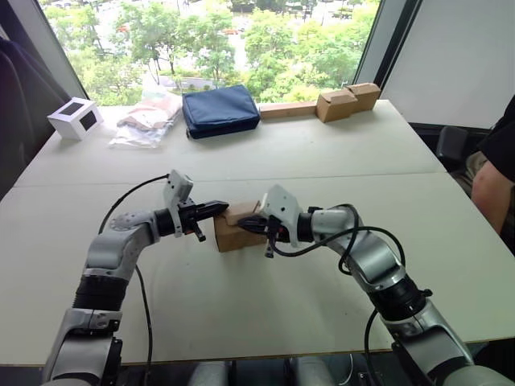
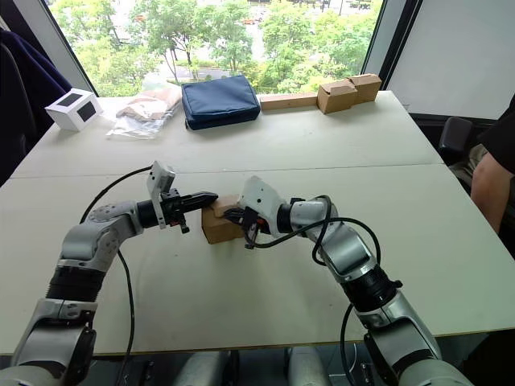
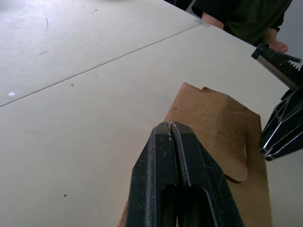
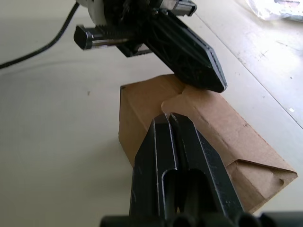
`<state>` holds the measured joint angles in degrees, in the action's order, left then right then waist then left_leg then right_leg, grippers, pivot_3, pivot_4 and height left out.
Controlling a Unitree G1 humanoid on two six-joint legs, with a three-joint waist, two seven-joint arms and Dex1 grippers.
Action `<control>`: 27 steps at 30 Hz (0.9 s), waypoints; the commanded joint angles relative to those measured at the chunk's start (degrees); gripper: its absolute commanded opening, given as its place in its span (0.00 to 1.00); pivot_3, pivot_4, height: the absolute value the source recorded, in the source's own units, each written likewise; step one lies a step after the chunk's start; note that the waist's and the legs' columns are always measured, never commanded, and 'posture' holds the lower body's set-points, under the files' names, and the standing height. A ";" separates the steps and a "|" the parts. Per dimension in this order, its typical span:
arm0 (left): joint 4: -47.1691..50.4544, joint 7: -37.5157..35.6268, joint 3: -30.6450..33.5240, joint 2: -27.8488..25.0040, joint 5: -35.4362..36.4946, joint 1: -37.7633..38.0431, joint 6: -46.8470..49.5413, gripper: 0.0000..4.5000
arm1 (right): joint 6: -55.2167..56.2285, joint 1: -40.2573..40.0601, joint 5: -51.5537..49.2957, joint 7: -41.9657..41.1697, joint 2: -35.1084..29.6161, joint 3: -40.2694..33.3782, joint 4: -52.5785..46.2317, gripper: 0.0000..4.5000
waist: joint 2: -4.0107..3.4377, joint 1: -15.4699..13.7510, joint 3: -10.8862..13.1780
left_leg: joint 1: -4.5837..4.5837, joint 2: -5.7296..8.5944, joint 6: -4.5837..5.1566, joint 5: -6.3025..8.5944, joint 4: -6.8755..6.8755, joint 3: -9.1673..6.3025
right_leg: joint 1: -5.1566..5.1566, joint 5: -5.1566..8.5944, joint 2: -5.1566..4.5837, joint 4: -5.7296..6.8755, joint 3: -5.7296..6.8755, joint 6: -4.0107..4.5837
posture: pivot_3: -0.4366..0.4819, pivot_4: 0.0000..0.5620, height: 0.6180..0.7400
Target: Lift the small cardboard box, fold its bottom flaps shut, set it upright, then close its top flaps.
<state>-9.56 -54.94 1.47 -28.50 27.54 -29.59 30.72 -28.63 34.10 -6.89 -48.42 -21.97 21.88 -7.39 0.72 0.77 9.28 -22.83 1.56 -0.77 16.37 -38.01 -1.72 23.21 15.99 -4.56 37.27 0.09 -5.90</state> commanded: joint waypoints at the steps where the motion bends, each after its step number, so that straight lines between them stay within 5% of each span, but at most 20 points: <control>1: 0.32 -0.12 1.10 0.02 0.90 0.84 0.94 0.01 | 2.80 1.78 2.10 0.33 0.02 0.43 0.86 0.00 | 0.00 -0.02 0.00 | 0.00 0.00 0.00 0.00 0.00 0.00 | 0.00 0.00 0.00 0.00 0.00 0.00 | 0.48 0.27 1.00; 15: 0.86 0.54 1.73 0.20 2.80 0.74 2.91 0.01 | 11.47 3.99 11.37 2.28 0.06 3.57 9.02 0.00 | 0.00 0.02 0.00 | 0.09 0.00 -0.01 -0.01 0.00 0.00 | -0.08 0.00 0.01 0.00 0.00 0.00 | 0.48 0.27 1.00; 27: 0.73 2.29 4.38 1.51 5.19 -1.19 4.51 0.01 | 2.23 2.28 1.59 -5.39 -1.28 0.16 -2.64 0.00 | 0.00 -0.07 0.00 | 0.08 -0.01 0.00 0.00 0.02 -0.01 | -0.09 0.00 -0.01 -0.02 0.00 0.00 | 0.48 0.27 1.00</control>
<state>-9.58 -52.83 3.82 -26.92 31.05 -29.48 34.71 -26.14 36.46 -4.85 -53.21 -22.66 21.96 -7.37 0.72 0.70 9.28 -22.75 1.55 -0.77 16.38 -37.99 -1.73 23.11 15.99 -4.57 37.24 0.09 -5.90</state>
